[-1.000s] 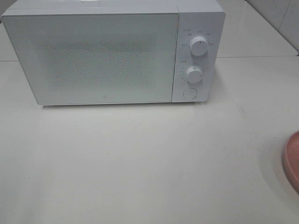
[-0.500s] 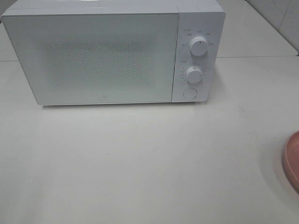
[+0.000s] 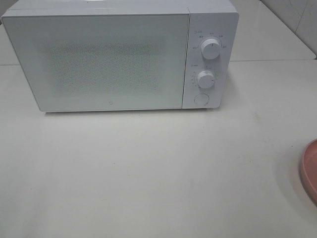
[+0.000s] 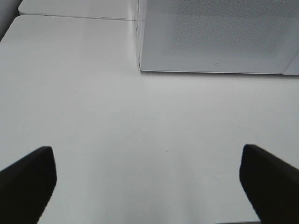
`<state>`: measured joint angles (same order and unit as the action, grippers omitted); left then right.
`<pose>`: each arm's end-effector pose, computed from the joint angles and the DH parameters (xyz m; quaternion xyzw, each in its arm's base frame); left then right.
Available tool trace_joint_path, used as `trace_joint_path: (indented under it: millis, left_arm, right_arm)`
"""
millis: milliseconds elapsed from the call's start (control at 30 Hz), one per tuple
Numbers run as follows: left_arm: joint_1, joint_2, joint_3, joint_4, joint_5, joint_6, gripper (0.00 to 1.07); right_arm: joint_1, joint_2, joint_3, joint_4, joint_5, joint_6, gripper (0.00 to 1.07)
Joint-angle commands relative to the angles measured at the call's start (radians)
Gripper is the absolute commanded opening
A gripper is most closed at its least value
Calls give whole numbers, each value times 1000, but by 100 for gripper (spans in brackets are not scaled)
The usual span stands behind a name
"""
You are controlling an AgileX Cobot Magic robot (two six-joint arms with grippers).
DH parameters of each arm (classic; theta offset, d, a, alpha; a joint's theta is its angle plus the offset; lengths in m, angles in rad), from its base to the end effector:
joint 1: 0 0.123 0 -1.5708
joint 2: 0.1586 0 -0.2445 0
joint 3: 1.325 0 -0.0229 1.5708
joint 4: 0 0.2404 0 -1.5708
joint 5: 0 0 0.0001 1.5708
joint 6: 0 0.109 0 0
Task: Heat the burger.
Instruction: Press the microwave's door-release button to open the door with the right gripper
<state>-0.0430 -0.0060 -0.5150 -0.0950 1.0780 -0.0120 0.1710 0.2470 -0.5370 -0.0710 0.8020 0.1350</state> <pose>0.0390 -0.0108 0.2672 0.0159 0.8512 -0.0618 0.5210 0.0892 0.0098 0.2845 -0.0220 0.8395 0.0482 0.5408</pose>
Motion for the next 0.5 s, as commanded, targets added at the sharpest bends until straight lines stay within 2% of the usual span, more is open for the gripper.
trace_joint_path:
  millis: [33, 500]
  left_arm:
    - [3, -21, 0, -10, -12, 0, 100]
    - [3, -21, 0, -10, -12, 0, 100]
  right_arm:
    - [-6, 37, -10, -1, -55, -11, 75]
    - [-6, 208, -9, -35, -294, -11, 75]
